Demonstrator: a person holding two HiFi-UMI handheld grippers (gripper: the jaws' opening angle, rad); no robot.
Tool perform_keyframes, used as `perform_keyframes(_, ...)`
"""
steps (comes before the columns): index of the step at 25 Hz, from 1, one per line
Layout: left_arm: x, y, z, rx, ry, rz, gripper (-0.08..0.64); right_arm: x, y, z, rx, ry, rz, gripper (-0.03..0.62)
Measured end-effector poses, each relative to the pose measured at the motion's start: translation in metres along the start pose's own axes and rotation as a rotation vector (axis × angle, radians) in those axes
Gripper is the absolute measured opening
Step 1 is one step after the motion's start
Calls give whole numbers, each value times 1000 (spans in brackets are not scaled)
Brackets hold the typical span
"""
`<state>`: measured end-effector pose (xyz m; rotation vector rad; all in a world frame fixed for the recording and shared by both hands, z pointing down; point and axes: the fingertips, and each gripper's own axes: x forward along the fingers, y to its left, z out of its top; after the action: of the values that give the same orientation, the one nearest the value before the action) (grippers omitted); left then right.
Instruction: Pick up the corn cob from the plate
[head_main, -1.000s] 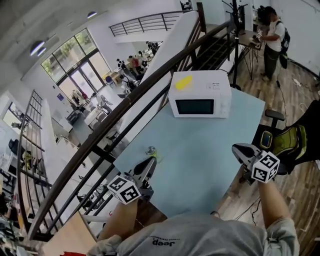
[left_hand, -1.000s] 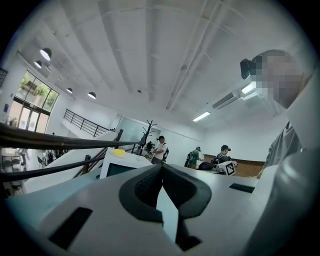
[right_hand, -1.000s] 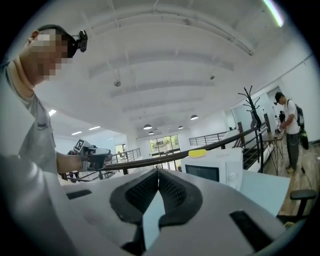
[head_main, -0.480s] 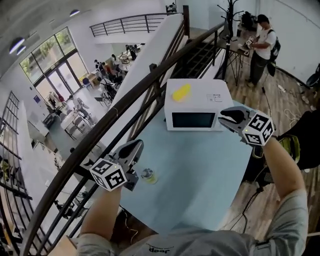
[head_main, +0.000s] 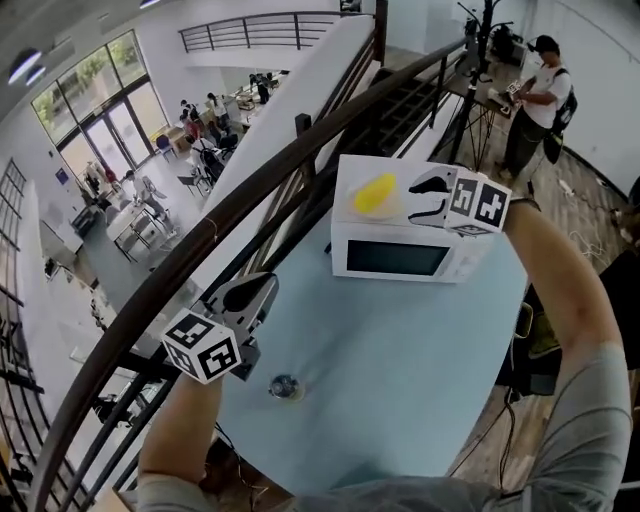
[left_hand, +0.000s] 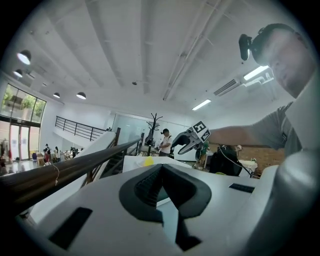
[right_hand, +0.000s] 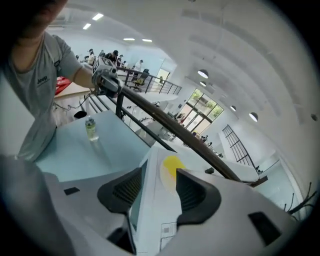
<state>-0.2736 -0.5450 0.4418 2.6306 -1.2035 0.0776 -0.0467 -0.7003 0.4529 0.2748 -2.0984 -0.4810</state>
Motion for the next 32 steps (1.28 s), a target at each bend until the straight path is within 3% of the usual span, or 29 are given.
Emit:
perform_keyframes(10,53,49,-30,31,56,-13,18,91,-51,-40,-178,251,105,261)
perform_keyframes(17,79,65,-53,22,76,-26,18,123,-68,-58,-401,426,158,282)
perform_keyframes(22,85,70,-65,-8,76,-29,18,137,-72,-52,-426,451,200,314)
perform_keyframes(27,90,69,-75,-22,79,-46,18,154,-66,-56,-482,497,245,316)
perform_keyframes(32,95,66,-78,-28,67,-60,18,161,-63,-56,-479,522,288,319)
